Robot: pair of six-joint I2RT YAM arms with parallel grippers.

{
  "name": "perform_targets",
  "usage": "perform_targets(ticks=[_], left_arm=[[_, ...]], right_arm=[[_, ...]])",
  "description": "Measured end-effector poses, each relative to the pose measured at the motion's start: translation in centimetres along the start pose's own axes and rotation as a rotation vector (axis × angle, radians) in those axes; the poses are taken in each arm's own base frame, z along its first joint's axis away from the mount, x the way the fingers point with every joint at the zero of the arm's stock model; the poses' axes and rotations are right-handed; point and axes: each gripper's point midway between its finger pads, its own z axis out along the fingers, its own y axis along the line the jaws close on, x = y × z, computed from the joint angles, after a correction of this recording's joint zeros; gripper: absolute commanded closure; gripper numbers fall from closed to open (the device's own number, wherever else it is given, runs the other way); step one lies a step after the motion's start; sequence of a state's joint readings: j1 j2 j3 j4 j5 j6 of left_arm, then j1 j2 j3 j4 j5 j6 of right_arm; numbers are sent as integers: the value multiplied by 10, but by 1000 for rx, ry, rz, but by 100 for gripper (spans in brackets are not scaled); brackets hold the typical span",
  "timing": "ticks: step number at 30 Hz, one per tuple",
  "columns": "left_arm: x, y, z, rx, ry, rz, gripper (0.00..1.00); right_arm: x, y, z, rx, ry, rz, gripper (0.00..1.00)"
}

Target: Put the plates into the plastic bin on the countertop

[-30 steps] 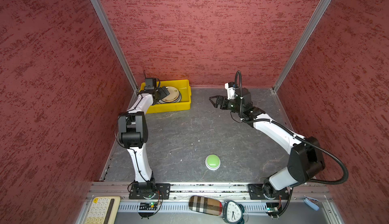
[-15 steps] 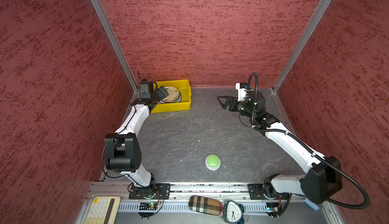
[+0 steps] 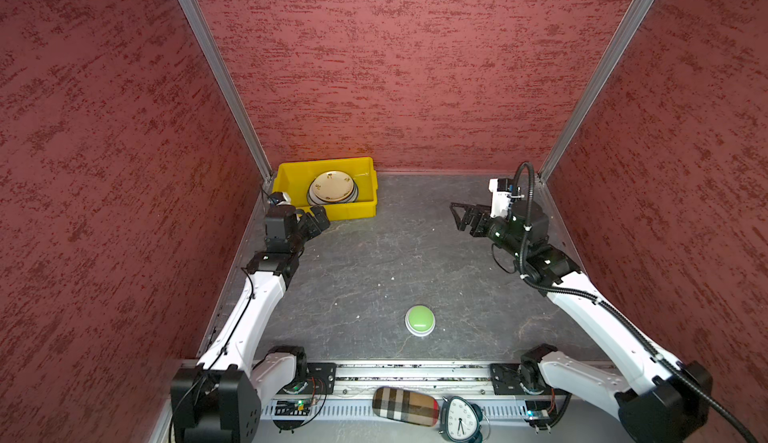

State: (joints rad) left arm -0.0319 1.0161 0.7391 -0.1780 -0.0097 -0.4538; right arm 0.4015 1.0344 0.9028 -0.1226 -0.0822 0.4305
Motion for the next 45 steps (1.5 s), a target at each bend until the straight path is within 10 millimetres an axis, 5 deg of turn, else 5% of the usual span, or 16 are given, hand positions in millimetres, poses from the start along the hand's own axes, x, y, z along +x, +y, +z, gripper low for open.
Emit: perform_targets(ticks=[7, 18, 33, 39, 45], left_arm=[[40, 39, -8, -31, -69, 151, 1], [43, 74, -1, -8, -246, 217, 1], [50, 85, 38, 2, -276, 256, 1], [47, 80, 44, 1, -300, 287, 1], [67, 78, 61, -20, -272, 343, 1]], right_arm=[[19, -36, -30, 115, -105, -120, 1], [-1, -57, -48, 243, -262, -205, 1], [36, -117, -42, 430, -334, -304, 1], [28, -131, -48, 476, -418, -298, 1], [45, -175, -50, 611, -422, -280, 1]])
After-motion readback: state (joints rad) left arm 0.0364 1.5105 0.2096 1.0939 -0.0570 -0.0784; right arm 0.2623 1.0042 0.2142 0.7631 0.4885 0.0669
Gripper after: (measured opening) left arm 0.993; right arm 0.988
